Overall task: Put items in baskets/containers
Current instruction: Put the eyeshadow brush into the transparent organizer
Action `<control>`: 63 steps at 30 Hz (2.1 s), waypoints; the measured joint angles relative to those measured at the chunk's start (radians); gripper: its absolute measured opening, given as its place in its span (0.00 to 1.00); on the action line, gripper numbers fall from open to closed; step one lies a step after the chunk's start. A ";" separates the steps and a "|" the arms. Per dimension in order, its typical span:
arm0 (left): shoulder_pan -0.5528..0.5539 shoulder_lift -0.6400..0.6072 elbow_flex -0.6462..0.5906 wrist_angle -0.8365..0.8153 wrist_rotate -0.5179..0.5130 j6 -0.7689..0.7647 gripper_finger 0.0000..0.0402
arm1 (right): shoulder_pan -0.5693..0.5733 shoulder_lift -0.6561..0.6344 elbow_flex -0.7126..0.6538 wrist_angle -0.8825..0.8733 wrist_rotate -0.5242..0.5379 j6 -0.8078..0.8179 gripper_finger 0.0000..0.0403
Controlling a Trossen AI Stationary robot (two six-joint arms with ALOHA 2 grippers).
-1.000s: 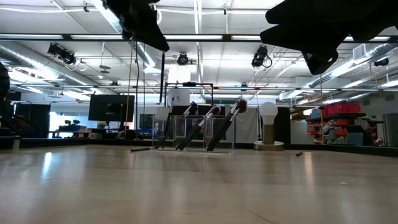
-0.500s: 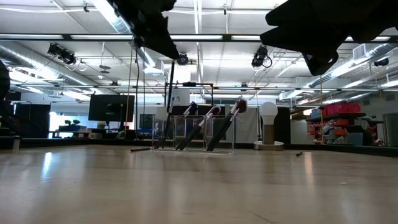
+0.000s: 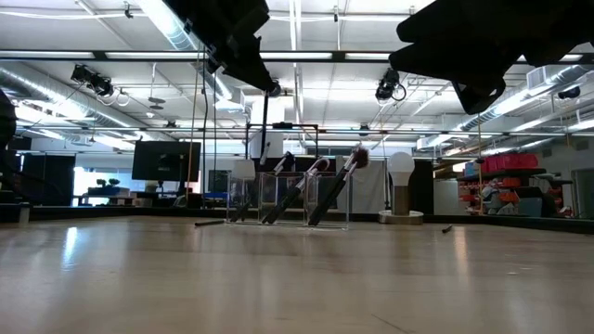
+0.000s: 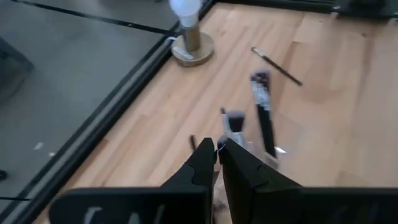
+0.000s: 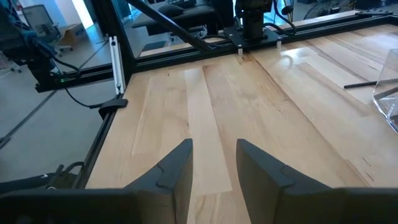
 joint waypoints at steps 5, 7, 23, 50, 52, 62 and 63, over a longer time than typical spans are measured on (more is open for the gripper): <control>0.026 0.000 0.000 0.021 -0.042 0.037 0.06 | 0.000 0.000 0.000 0.000 0.000 0.001 0.30; 0.030 0.000 0.000 0.032 -0.043 0.042 0.06 | 0.000 0.000 0.000 0.000 0.000 0.001 0.30; -0.004 0.027 0.099 -0.034 0.179 0.037 0.05 | -0.002 0.000 0.000 0.015 0.000 -0.006 0.30; 0.158 0.333 0.100 0.014 0.354 -0.016 0.11 | -0.003 0.000 0.000 0.006 0.000 0.002 0.30; 0.164 0.342 0.098 0.016 0.356 -0.017 0.13 | -0.003 0.000 0.000 0.006 0.000 0.002 0.30; 0.193 0.330 0.140 -0.002 0.357 -0.053 0.40 | -0.003 0.000 0.000 -0.001 0.000 0.002 0.30; 0.189 0.323 0.162 -0.036 0.362 -0.053 0.42 | -0.003 0.000 0.000 -0.001 0.000 0.002 0.30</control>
